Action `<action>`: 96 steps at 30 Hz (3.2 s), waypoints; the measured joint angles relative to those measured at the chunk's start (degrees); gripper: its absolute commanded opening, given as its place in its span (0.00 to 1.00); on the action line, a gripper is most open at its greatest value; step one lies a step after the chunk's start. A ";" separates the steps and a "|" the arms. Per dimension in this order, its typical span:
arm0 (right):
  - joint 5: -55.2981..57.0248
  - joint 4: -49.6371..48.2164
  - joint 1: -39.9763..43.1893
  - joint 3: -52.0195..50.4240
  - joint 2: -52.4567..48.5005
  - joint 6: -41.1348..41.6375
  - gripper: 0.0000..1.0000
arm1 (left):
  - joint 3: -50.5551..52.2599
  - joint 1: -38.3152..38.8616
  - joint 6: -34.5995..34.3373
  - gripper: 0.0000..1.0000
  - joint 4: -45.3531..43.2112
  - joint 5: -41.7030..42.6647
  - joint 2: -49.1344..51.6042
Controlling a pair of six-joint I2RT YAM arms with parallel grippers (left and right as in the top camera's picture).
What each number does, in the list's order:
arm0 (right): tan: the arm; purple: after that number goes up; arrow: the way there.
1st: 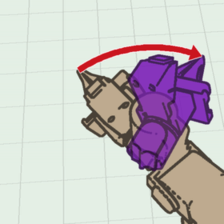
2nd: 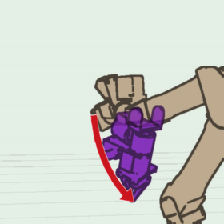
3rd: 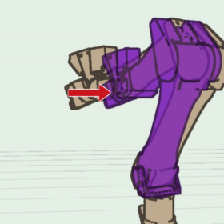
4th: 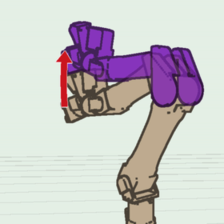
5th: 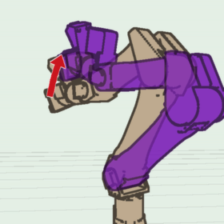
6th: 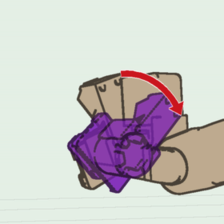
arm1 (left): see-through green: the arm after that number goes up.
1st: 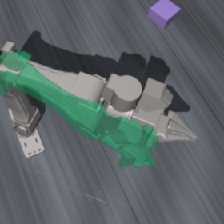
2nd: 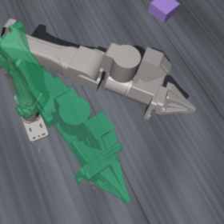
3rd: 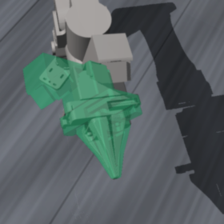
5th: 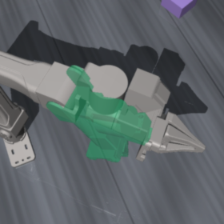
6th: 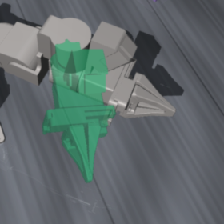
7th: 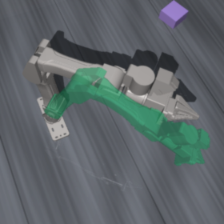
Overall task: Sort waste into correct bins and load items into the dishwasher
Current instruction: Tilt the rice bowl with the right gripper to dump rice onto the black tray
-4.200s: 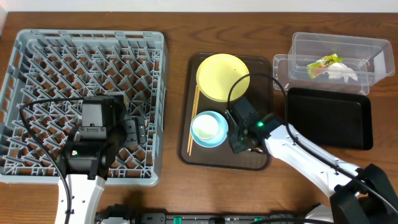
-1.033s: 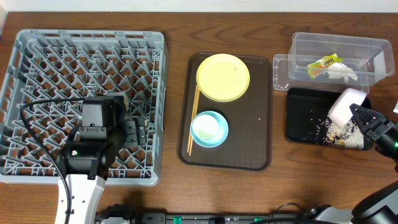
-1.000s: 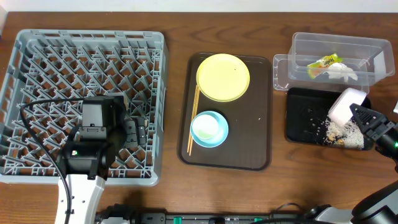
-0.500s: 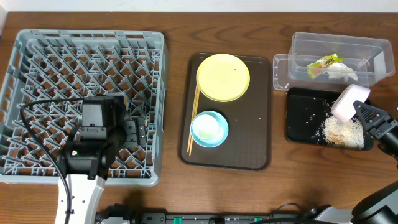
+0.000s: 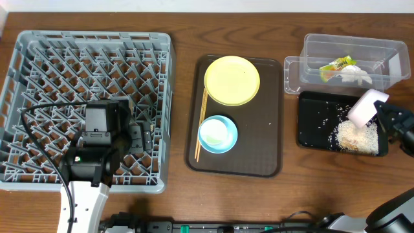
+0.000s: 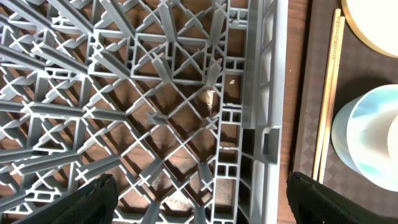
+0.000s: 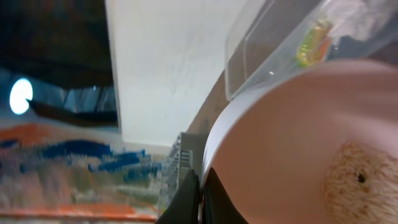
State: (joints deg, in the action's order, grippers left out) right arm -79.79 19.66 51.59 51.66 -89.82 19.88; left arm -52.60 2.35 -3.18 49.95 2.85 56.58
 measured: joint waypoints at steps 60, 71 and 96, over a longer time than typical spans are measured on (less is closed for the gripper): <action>-6.05 -19.10 -4.07 -0.04 0.00 16.65 0.01 | 0.00 0.00 0.00 0.89 0.00 0.00 0.00; -7.85 -19.02 -6.49 -0.04 0.00 3.91 0.01 | 0.00 0.00 -0.02 0.89 0.15 0.00 0.00; -5.64 -21.79 -9.09 -0.09 0.00 4.87 0.01 | 0.00 0.00 -0.02 0.89 0.20 0.00 0.00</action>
State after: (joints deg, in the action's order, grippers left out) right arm -85.43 -2.13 42.50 51.57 -89.82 24.75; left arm -52.60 2.35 -3.20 50.15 2.85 56.58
